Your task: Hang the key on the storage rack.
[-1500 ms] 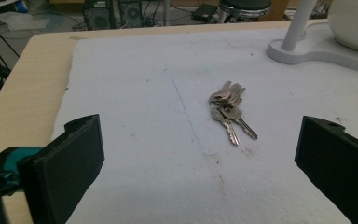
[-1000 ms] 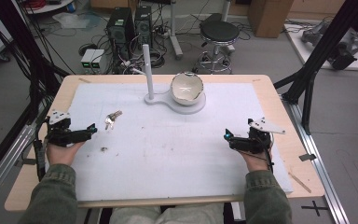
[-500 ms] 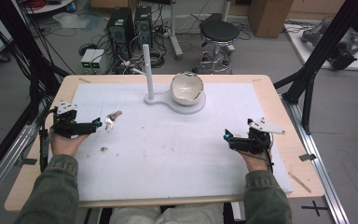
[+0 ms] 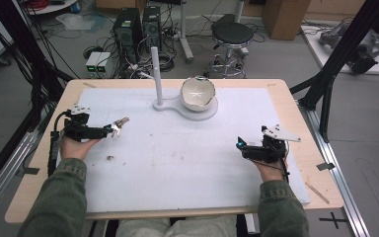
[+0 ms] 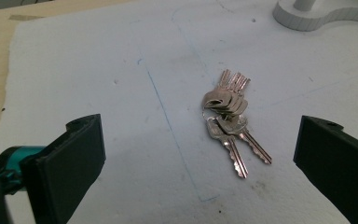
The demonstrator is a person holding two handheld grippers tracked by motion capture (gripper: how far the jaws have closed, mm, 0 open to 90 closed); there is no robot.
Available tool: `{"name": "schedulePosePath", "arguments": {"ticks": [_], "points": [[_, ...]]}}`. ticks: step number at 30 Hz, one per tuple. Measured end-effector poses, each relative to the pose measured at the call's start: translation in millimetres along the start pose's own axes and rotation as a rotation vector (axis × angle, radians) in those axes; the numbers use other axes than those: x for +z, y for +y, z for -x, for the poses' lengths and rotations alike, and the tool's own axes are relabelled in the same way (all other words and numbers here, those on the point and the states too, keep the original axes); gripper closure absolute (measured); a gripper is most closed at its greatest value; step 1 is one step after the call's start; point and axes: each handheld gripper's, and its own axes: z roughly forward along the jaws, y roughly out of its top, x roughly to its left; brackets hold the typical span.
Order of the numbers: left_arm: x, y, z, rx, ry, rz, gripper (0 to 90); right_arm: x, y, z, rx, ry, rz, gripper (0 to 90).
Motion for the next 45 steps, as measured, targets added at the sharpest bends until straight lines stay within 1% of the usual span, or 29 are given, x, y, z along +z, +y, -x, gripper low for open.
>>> {"name": "schedulePosePath", "arguments": {"ticks": [5,6,7,8,12,13,14,17,18,20,21,22,23,24,25,26,27,29,30,33,34,35,37,38,40,42,43,44,45], "points": [[3.6,0.0,-0.7,0.001,-0.007,-0.009,2.5,0.4,-0.1,-1.2,-0.004,0.003,-0.003,0.5],[4.5,3.2,0.5,0.021,-0.001,-0.025,2.5,0.6,-0.3,-1.6,-0.002,0.004,-0.005,0.5],[4.5,3.2,0.5,0.021,-0.001,-0.025,2.5,0.6,-0.3,-1.6,-0.002,0.004,-0.005,0.5],[4.7,8.2,1.7,0.038,0.0,-0.02,2.5,0.8,-0.3,-1.6,-0.002,0.003,-0.005,0.5],[6.8,14.5,1.9,0.041,-0.004,-0.022,2.5,0.9,-0.3,-1.3,-0.003,0.005,-0.005,0.5],[8.5,16.3,1.9,0.039,-0.01,-0.03,2.5,0.6,-0.3,-1.4,-0.002,0.005,-0.006,0.5],[11.3,19.4,1.8,0.056,-0.013,-0.049,2.5,0.4,-0.4,-1.1,-0.002,0.008,-0.006,0.5],[13.6,23.5,2.1,0.06,-0.021,-0.061,2.5,0.4,-0.4,-0.9,-0.001,0.008,-0.002,0.5],[16.0,28.1,1.9,0.066,-0.032,-0.066,2.5,0.3,-0.5,-0.9,0.002,0.009,-0.003,0.5],[19.9,33.2,1.8,0.075,-0.04,-0.096,2.5,0.4,-0.5,-0.8,0.0,0.009,-0.002,0.5],[19.9,33.2,1.8,0.075,-0.04,-0.096,2.5,0.4,-0.5,-1.0,0.001,0.012,-0.005,0.5],[23.7,38.7,2.6,0.089,-0.045,-0.114,2.5,0.4,-0.6,-1.0,0.0,0.012,-0.004,0.5],[23.7,38.7,2.6,0.089,-0.045,-0.114,2.5,0.4,-0.6,-1.0,0.0,0.012,-0.004,0.5],[27.0,44.1,2.7,0.089,-0.06,-0.128,2.5,0.4,-0.6,-1.1,0.0,0.013,-0.004,0.5],[27.0,44.1,2.7,0.089,-0.06,-0.128,2.5,0.4,-0.6,-1.1,0.0,0.013,-0.004,0.5],[31.3,48.8,4.6,0.104,-0.07,-0.146,2.5,0.5,-0.6,-0.8,-0.001,0.013,-0.005,0.5],[31.3,48.8,4.6,0.104,-0.07,-0.146,2.5,0.5,-0.6,-0.8,-0.001,0.013,-0.005,0.5],[35.4,53.2,7.3,0.116,-0.084,-0.161,2.5,0.1,-0.6,-1.0,0.004,0.013,-0.006,0.5],[40.0,56.8,10.4,0.13,-0.094,-0.177,2.5,-0.3,-0.5,-0.8,0.001,0.013,-0.001,0.5],[45.0,59.7,13.3,0.134,-0.097,-0.189,2.5,-0.5,-0.7,-0.4,-0.003,0.013,0.001,0.5],[50.5,62.2,15.6,0.143,-0.1,-0.205,2.5,-0.5,-1.0,-0.3,0.0,0.014,0.001,0.5],[50.5,62.2,15.6,0.143,-0.1,-0.205,2.5,-0.5,-1.0,-0.3,0.0,0.014,0.001,0.5],[56.9,64.9,16.6,0.152,-0.103,-0.233,2.5,-0.8,-1.1,-1.0,0.002,0.016,-0.001,0.5],[62.3,68.6,16.0,0.152,-0.11,-0.253,2.5,-1.0,-1.2,-1.5,-0.004,0.02,-0.002,0.5],[65.0,71.2,15.8,0.146,-0.105,-0.259,2.5,-0.9,-1.2,-2.0,-0.003,0.023,-0.002,0.5],[71.0,76.0,13.8,0.136,-0.123,-0.276,2.5,-0.3,-1.7,-2.1,-0.005,0.029,-0.005,0.5],[71.0,76.0,13.8,0.136,-0.123,-0.276,2.5,-0.1,-1.7,-1.8,-0.008,0.029,-0.004,0.5],[74.8,77.6,12.4,0.124,-0.134,-0.294,2.5,0.2,-1.6,-1.3,-0.014,0.031,-0.003,0.5],[74.8,77.6,12.4,0.124,-0.134,-0.294,2.5,0.2,-1.6,-1.3,-0.014,0.031,-0.003,0.5]]}}
